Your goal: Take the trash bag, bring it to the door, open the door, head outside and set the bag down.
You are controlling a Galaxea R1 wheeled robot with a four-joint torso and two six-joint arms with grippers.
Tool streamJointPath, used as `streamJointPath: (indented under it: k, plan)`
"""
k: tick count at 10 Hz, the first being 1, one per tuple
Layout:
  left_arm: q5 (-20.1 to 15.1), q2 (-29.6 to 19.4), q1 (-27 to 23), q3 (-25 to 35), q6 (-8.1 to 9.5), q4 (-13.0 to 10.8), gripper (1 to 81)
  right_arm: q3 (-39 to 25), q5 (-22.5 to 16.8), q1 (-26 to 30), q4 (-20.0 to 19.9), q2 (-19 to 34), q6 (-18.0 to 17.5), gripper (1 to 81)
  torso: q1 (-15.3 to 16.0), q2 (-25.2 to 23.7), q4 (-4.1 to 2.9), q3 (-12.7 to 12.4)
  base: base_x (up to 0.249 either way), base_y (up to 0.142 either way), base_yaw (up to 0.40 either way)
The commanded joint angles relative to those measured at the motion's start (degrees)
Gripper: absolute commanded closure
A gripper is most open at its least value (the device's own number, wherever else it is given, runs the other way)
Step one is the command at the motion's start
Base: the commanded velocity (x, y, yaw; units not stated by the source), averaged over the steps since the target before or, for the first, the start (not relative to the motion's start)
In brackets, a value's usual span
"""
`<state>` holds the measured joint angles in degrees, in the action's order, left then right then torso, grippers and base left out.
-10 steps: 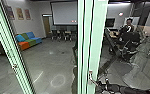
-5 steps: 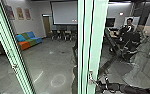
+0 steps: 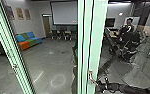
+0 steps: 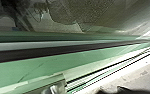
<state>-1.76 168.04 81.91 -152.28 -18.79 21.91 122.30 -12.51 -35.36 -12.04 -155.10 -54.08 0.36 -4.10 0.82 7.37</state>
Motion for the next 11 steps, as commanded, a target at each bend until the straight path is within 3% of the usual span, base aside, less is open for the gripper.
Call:
streamJointPath:
  k: [1, 6, 11]
  plan:
    - [-3.8, -0.9, -3.4, 0.0, 0.06, 0.4, 81.1, -0.2, -8.2, 3.8, 2.5, -2.9, 0.4, 1.0, 0.0, 0.0, -0.02, 0.0, 0.000, 0.000, 0.000]
    - [-3.8, -0.9, -3.4, 0.0, -0.02, 0.4, 81.1, -0.5, -8.2, 3.8, 2.5, -2.7, 0.4, 1.0, 0.0, 0.0, 0.00, 0.0, 0.000, 0.000, 0.000]
    - [-3.8, -0.8, -3.4, 0.0, -0.02, 0.3, 81.1, -0.1, -8.1, 3.7, 2.6, -2.6, 0.5, 1.0, -0.2, -0.1, 0.02, 0.0, 0.087, 0.000, 0.000]
